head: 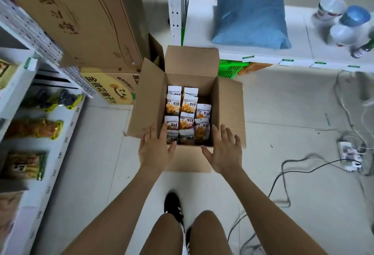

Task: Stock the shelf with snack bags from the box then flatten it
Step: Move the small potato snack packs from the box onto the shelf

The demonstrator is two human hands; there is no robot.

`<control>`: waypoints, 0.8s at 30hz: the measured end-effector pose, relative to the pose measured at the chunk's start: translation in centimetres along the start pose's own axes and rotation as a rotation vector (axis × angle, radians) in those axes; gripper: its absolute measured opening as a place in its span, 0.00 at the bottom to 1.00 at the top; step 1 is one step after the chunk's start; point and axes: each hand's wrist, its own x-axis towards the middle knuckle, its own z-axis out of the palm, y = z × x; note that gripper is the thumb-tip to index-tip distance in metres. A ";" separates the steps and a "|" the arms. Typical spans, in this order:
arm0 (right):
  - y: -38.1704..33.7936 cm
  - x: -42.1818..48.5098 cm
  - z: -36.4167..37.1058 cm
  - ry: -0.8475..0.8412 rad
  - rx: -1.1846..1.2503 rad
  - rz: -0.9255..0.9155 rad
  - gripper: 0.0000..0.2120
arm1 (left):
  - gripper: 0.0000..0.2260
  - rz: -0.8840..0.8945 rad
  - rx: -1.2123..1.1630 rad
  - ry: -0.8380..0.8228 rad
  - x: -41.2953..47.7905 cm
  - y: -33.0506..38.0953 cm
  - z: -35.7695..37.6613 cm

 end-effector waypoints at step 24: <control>1.1 30.7 32.2 -0.289 0.205 0.071 0.39 | 0.40 -0.255 -0.336 -0.189 29.3 -4.5 31.7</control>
